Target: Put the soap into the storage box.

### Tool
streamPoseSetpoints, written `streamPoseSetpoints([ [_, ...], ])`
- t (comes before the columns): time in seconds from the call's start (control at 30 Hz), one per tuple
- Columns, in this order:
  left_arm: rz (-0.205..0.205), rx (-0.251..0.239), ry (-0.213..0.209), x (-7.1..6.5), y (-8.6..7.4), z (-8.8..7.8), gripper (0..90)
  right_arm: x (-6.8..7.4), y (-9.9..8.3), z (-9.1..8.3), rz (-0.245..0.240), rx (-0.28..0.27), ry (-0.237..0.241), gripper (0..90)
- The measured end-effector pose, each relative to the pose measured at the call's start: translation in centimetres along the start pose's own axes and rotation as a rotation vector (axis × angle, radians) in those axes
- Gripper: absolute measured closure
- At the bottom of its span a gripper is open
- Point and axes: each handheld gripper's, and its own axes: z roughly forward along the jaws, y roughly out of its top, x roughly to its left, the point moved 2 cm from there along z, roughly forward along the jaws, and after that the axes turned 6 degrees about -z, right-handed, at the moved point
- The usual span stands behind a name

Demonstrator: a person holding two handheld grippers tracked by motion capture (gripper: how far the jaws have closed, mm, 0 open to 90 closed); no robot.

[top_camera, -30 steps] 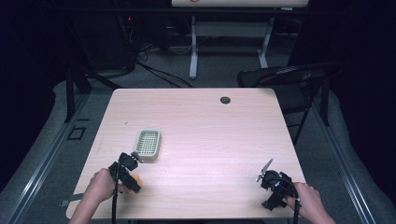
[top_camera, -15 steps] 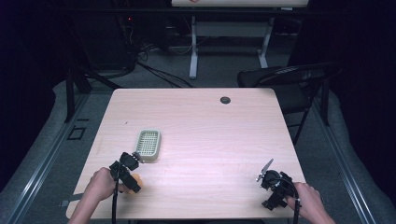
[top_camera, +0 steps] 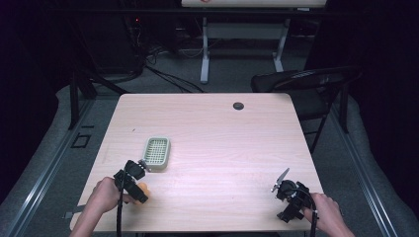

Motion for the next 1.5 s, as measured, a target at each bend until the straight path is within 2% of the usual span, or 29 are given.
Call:
streamPoseSetpoints([
  [0.17,0.0,-0.013,0.0,0.0,-0.1,-0.3,26.8,0.0,-0.1,0.1,0.004,-0.007,0.009,15.9],
  [0.27,0.002,-0.017,0.001,0.1,-0.2,-0.4,26.8,-0.2,-0.1,0.1,0.002,0.011,0.0,16.1],
  [0.43,0.0,-0.017,0.002,0.2,-0.3,-0.6,26.8,-0.1,-0.1,0.1,0.002,0.009,0.002,15.9],
  [0.6,0.003,-0.02,0.002,0.1,-0.4,-0.7,26.9,-0.1,-0.2,0.0,0.003,-0.003,-0.002,15.9],
  [0.63,0.006,-0.017,0.005,0.0,-0.4,-0.8,26.8,-0.1,-0.2,0.1,0.0,-0.005,0.009,15.9],
  [0.7,0.004,-0.017,0.005,0.0,-0.4,-0.9,26.8,0.0,-0.2,0.2,0.017,-0.025,0.016,15.9],
  [0.73,0.004,-0.016,0.004,0.1,-0.5,-0.9,26.8,-0.1,-0.2,0.1,0.001,0.006,0.007,15.9],
  [1.1,0.005,-0.014,-0.014,0.0,-0.7,-1.4,26.8,-0.1,-0.1,0.1,-0.008,0.004,0.006,15.9],
  [1.23,0.004,-0.022,-0.004,-0.1,-0.7,-1.6,26.8,-0.1,-0.1,0.2,-0.004,0.002,0.009,15.8],
  [1.5,0.013,-0.023,-0.011,-0.3,-0.7,-2.1,26.9,-0.2,-0.2,0.2,0.005,0.009,0.002,15.9],
])
